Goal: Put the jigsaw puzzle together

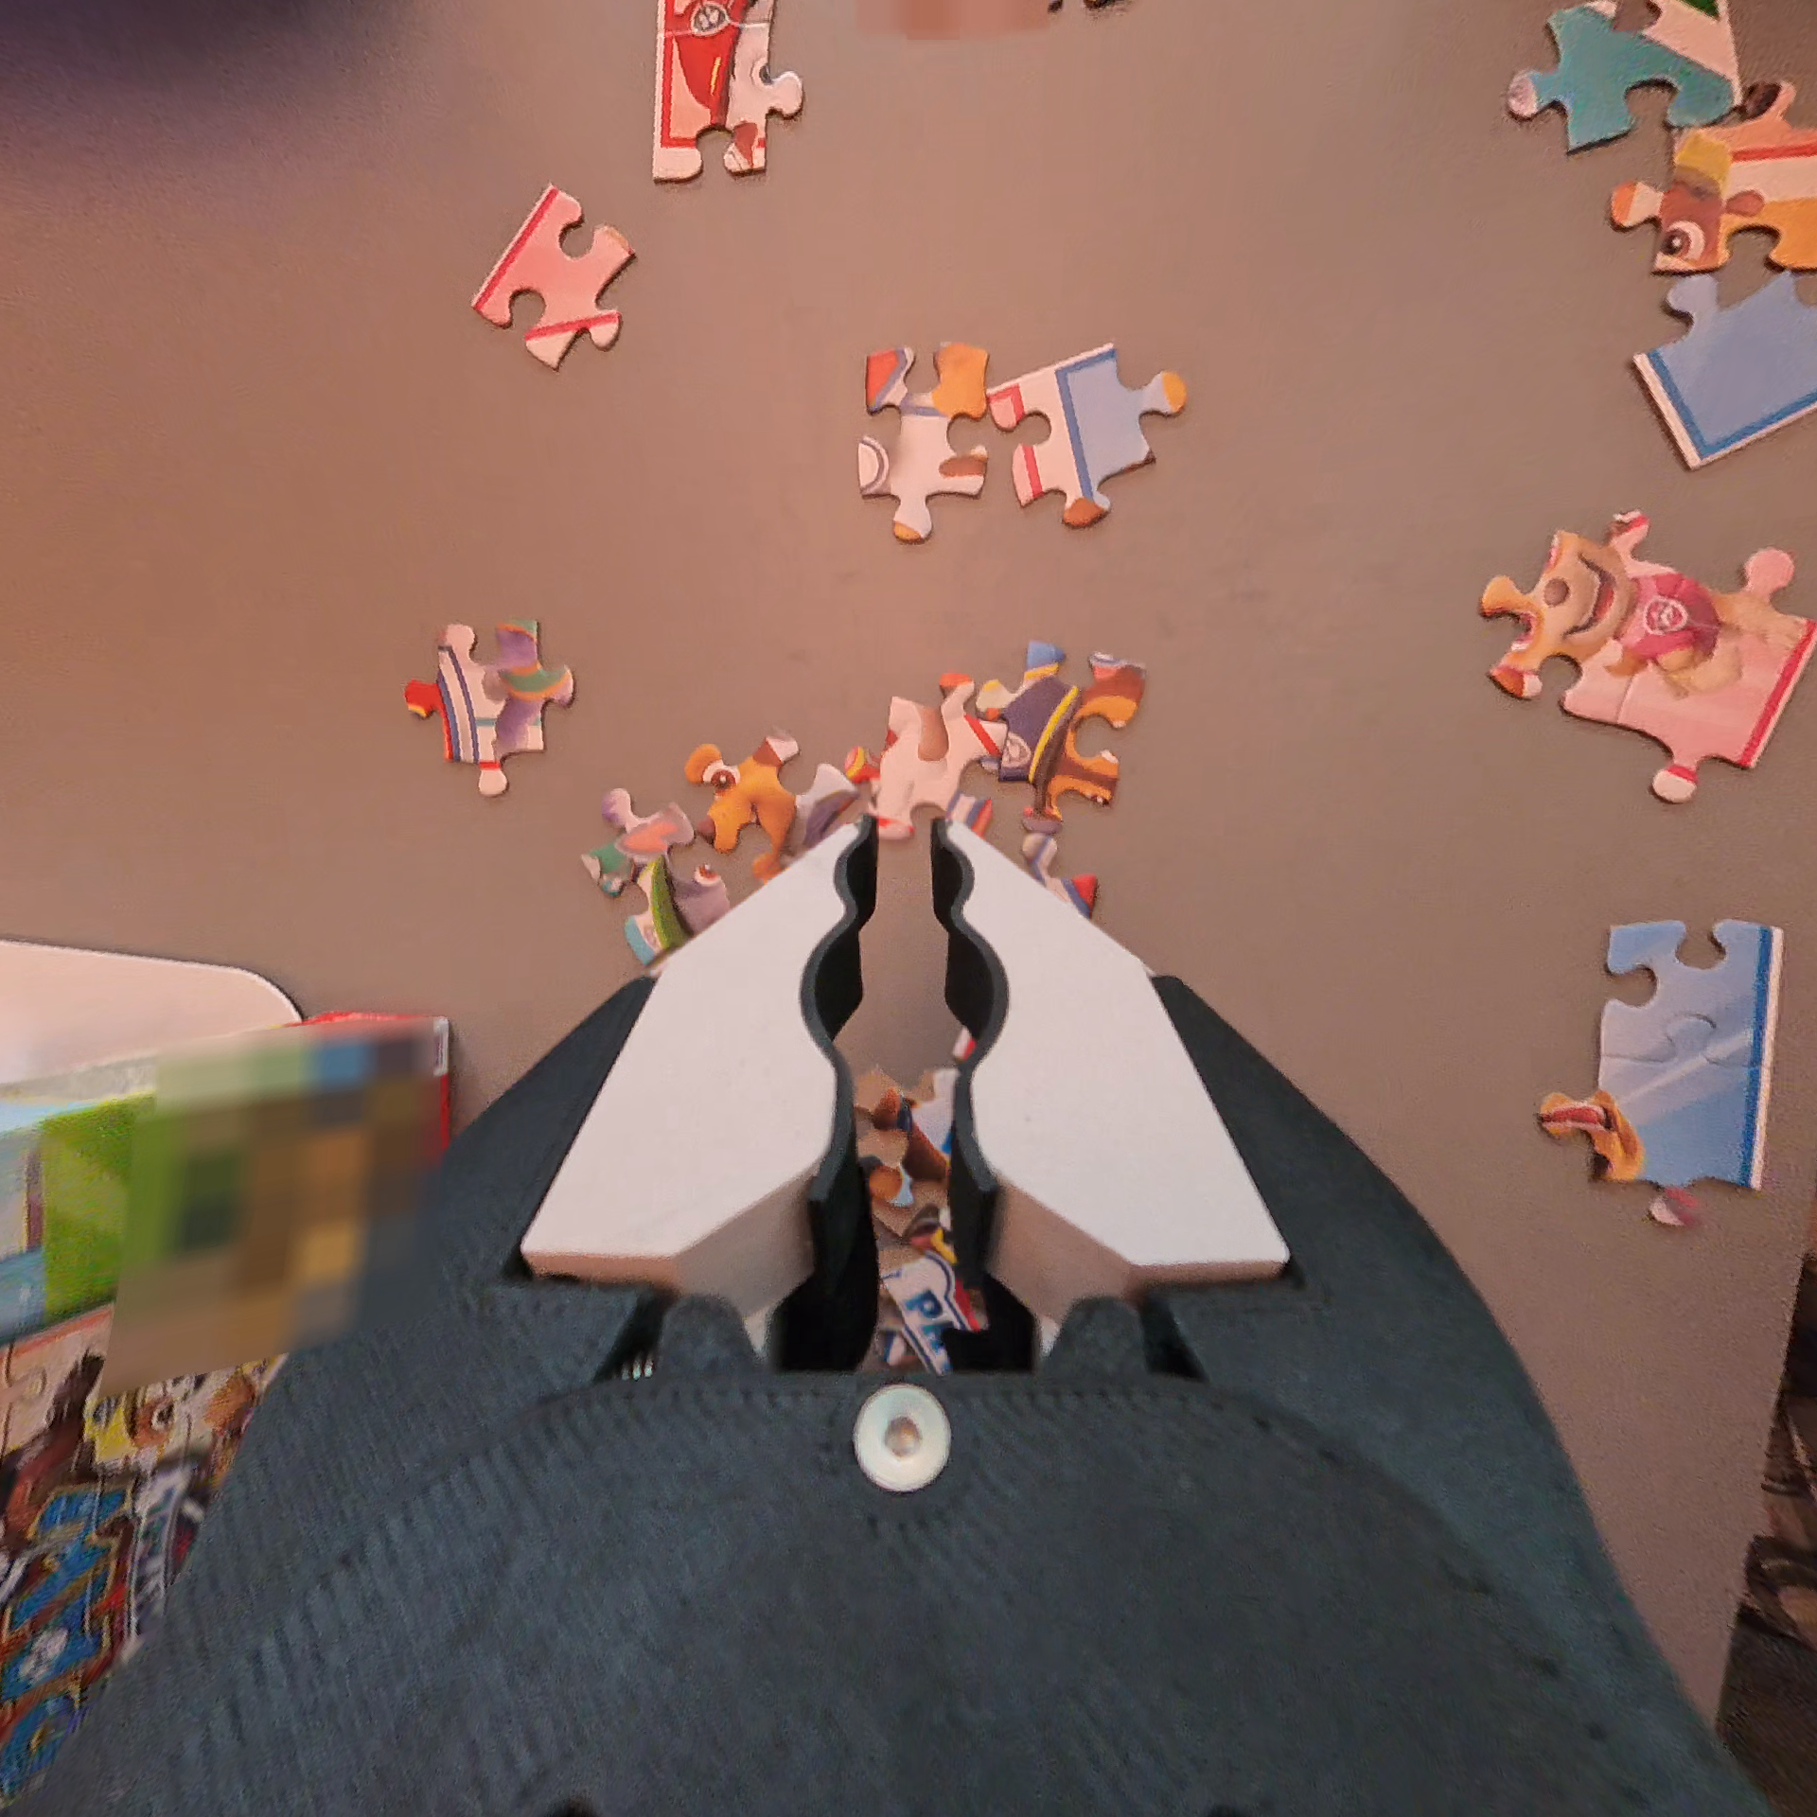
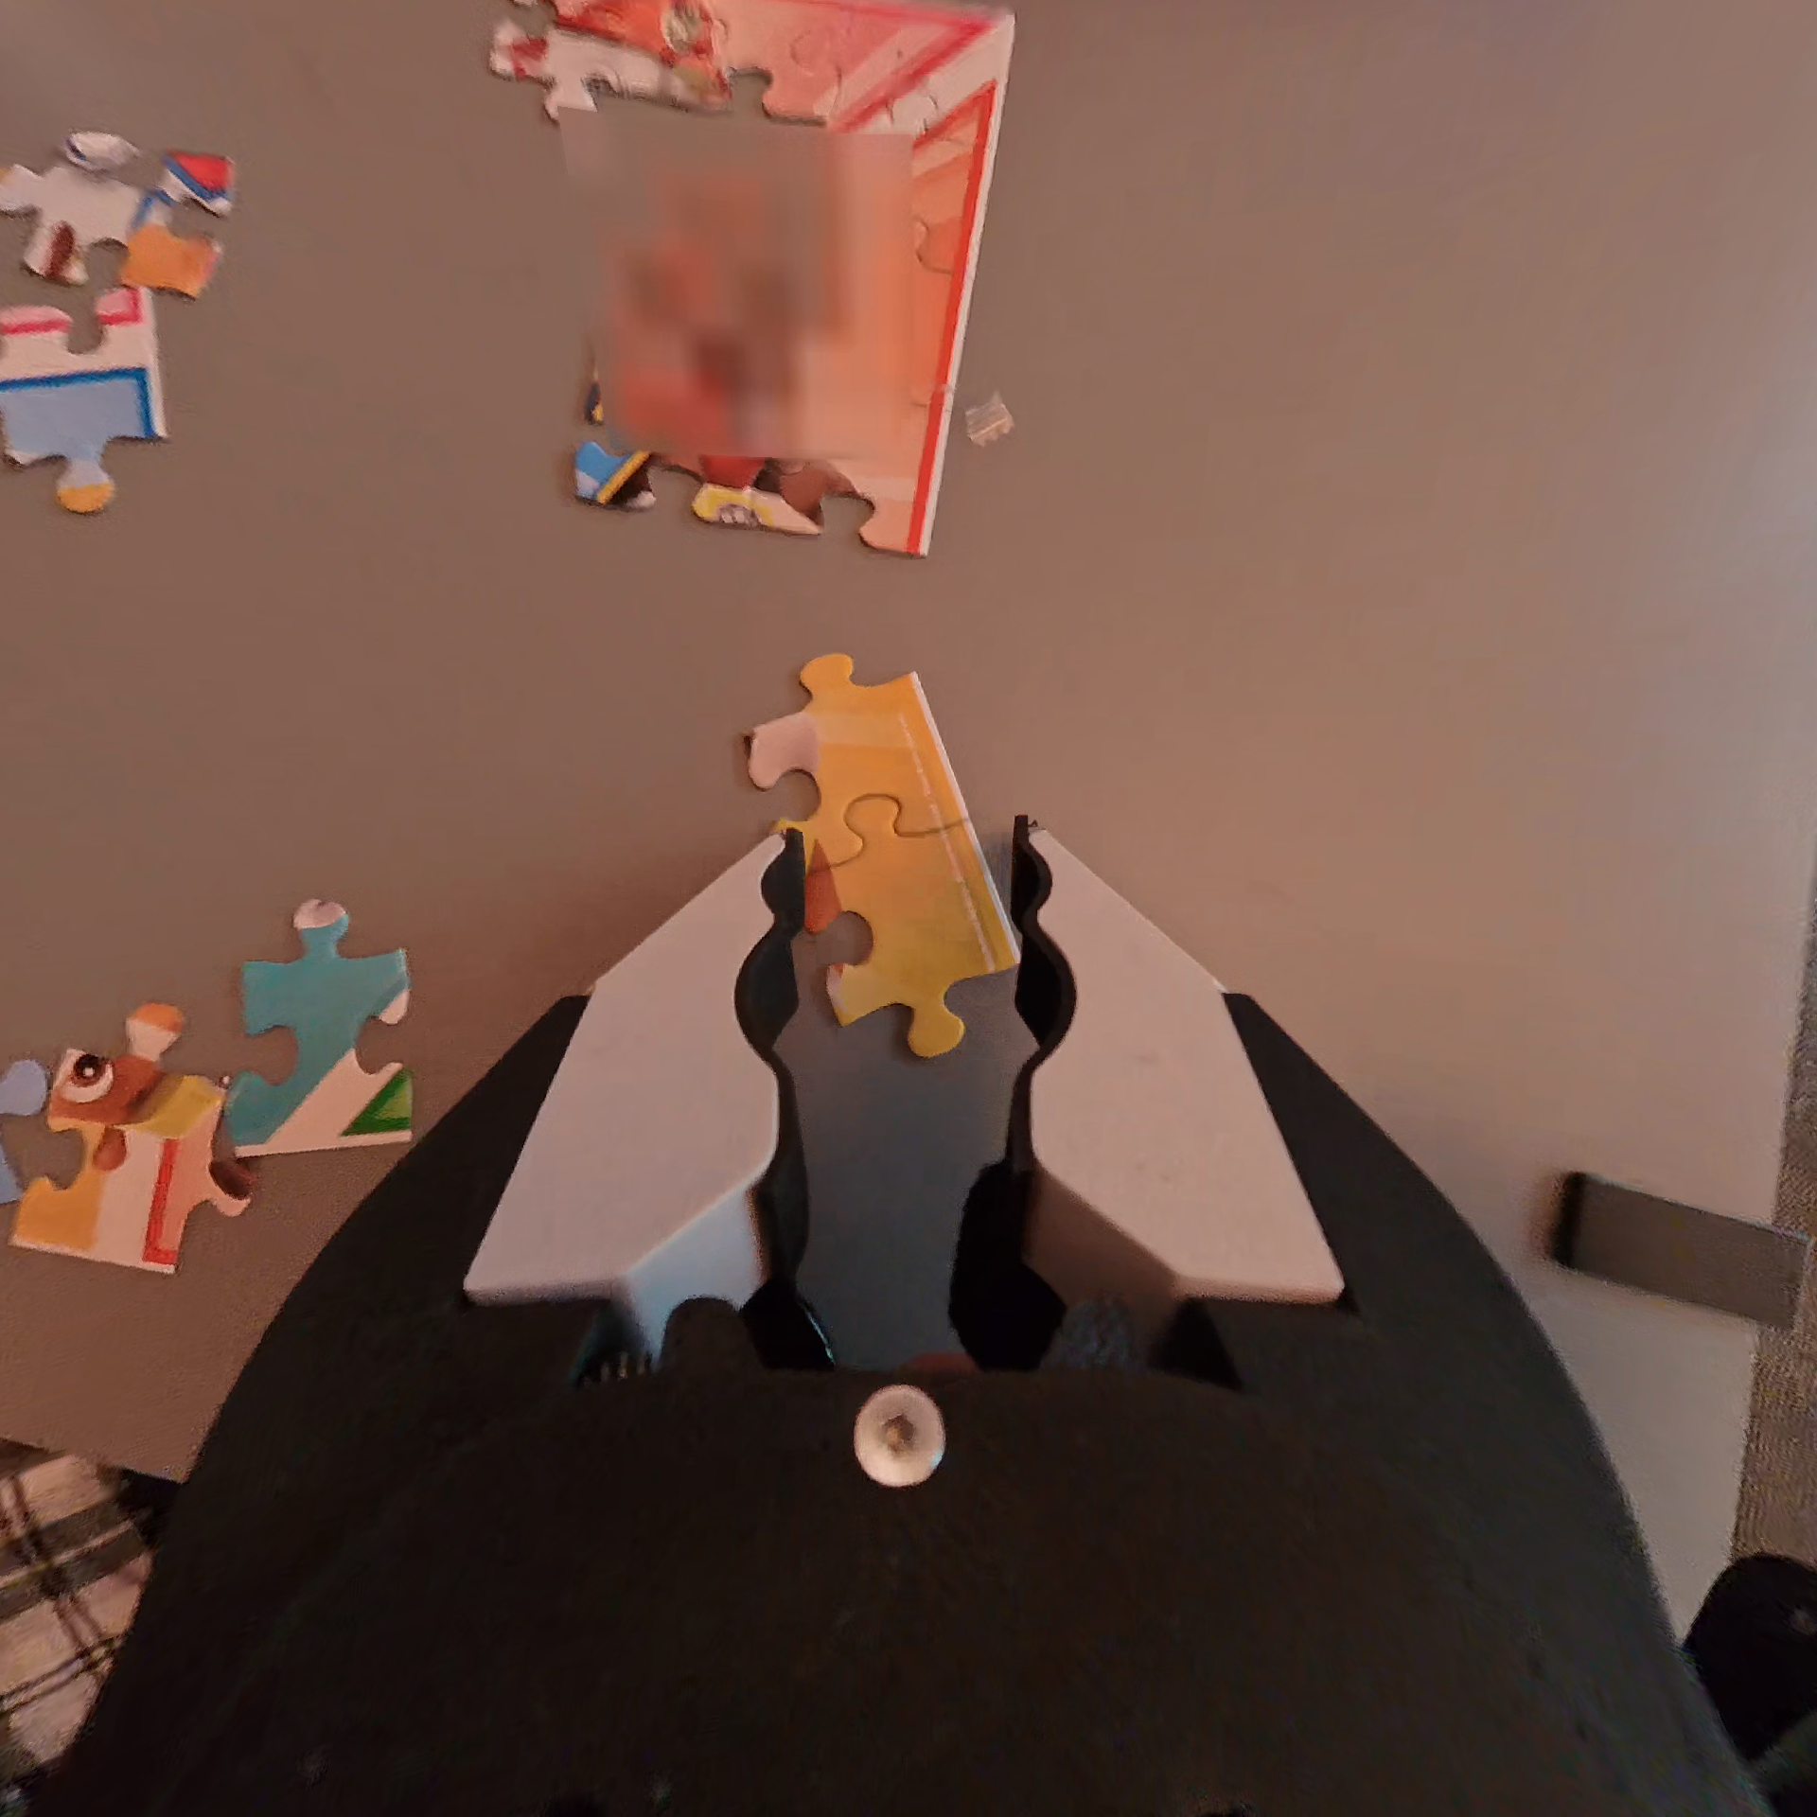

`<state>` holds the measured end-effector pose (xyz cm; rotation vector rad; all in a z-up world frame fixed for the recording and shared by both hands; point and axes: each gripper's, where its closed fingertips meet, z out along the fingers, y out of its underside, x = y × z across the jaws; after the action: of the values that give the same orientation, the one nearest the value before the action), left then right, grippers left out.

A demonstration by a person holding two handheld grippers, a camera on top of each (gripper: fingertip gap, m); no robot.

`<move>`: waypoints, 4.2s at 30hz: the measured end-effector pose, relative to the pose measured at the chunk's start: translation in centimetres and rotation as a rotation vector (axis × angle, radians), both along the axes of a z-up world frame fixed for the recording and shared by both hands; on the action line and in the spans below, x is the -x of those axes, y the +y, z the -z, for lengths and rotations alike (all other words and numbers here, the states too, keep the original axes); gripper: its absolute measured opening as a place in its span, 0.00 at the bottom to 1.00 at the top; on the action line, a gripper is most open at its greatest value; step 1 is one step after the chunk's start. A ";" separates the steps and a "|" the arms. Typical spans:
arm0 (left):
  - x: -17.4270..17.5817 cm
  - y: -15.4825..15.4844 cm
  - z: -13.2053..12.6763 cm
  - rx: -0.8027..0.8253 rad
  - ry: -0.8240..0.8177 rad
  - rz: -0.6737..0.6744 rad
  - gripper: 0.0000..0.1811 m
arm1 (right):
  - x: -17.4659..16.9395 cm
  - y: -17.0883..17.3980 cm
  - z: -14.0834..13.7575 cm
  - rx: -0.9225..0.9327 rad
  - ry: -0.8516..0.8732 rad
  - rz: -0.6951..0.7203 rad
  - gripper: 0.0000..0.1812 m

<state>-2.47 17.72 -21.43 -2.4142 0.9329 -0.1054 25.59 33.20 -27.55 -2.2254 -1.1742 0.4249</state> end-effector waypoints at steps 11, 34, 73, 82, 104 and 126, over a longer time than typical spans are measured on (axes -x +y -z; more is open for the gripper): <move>0.8 -4.0 -1.0 -0.034 -0.037 -0.026 0.05 | -1.2 -2.9 -0.3 0.076 0.061 0.087 0.21; 0.7 -8.0 0.0 -0.076 -0.138 -0.042 0.05 | -2.9 -4.6 -0.8 0.089 -0.001 0.094 0.13; -14.4 -7.5 1.7 -0.029 -0.199 0.257 0.11 | 3.0 -17.4 0.1 0.120 -0.055 -0.368 0.10; -19.5 -7.2 3.3 -0.003 -0.191 0.329 0.12 | 2.4 -18.9 -0.3 0.072 -0.036 -0.412 0.19; -15.8 -8.1 5.4 0.106 -0.122 0.265 0.12 | 4.1 -21.5 0.0 -0.048 0.074 -0.470 0.23; -22.0 -5.8 4.4 0.016 -0.152 0.349 0.11 | 2.5 -22.0 0.6 -0.587 -0.154 -0.632 0.11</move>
<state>19.57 11.90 -25.80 -2.1985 1.2734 -0.4182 23.14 11.24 -28.19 -1.3802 -1.8077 0.1152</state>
